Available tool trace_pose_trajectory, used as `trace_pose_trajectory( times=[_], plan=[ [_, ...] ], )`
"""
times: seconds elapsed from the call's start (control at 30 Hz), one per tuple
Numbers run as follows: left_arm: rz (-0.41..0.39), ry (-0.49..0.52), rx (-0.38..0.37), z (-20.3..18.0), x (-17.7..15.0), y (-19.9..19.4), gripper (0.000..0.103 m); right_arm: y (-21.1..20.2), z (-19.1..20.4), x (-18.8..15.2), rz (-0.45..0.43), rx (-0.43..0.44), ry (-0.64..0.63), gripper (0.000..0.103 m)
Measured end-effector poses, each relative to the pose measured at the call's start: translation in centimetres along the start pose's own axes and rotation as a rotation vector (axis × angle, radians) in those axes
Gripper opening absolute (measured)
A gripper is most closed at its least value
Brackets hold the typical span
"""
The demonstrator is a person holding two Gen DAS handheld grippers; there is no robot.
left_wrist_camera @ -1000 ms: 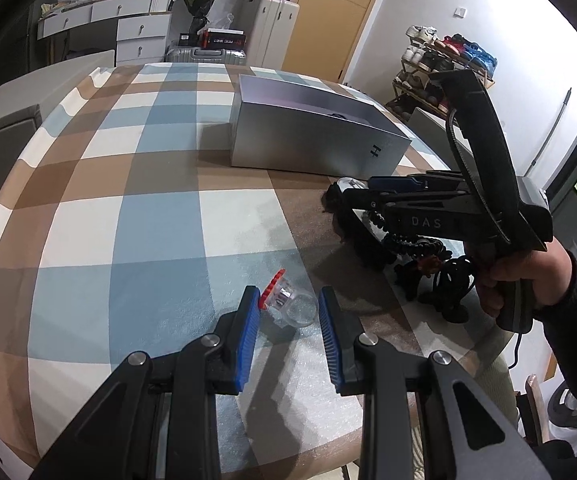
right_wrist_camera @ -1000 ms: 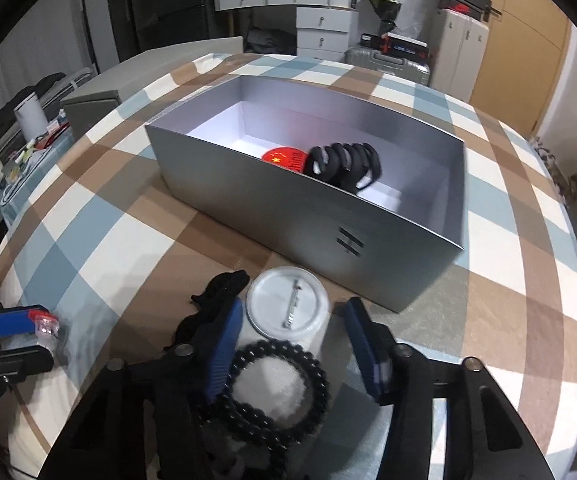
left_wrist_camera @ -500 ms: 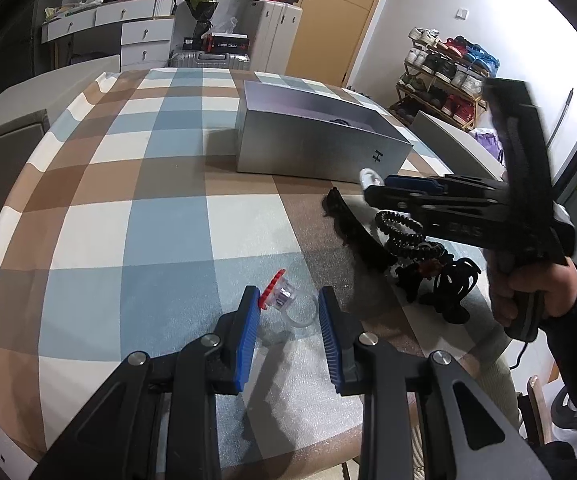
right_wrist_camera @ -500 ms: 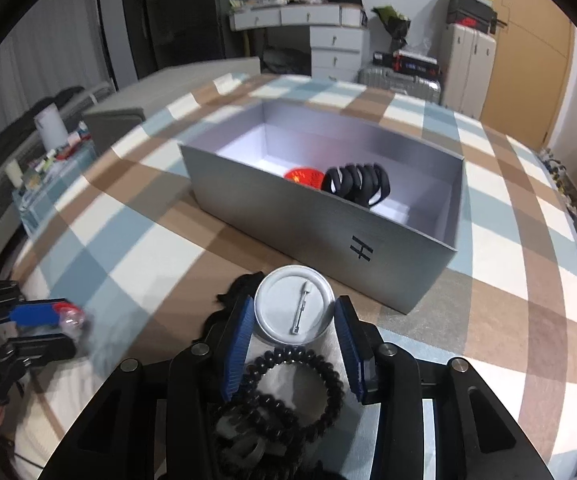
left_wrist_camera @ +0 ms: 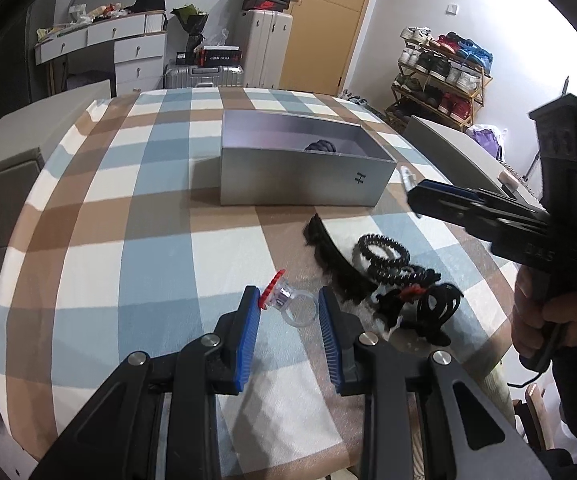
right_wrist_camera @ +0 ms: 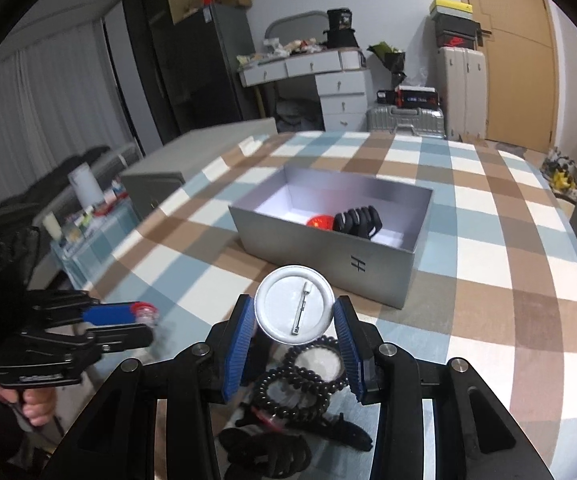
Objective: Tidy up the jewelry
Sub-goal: 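Carry the clear piece and white badge into the box while both tools open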
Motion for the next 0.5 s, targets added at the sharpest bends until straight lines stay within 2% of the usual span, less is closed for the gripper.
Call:
trace_pose_trajectory(
  times=[0.3,0.5],
  plan=[
    [-0.038,0.045,-0.004,-1.3,3.5,-0.1,0.024,-2.5,-0.6,1.3,-0.095,0.063,0.026,0.04],
    [-0.054,0.073,-0.003,-1.9,5.9,0.5,0.024,-2.7,-2.0,2.3,-0.119,0.059,0.052,0.04]
  ],
)
Point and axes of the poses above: each gripper's, at about its wrist camera, not at the fingertips, and y roughly the way its jaws point, z to its left, x to its top, the point moved 2 cm from there along y, roughly the way its jaws point, and after that the axes turned 5 degrees about z, right-handed, at the moved point
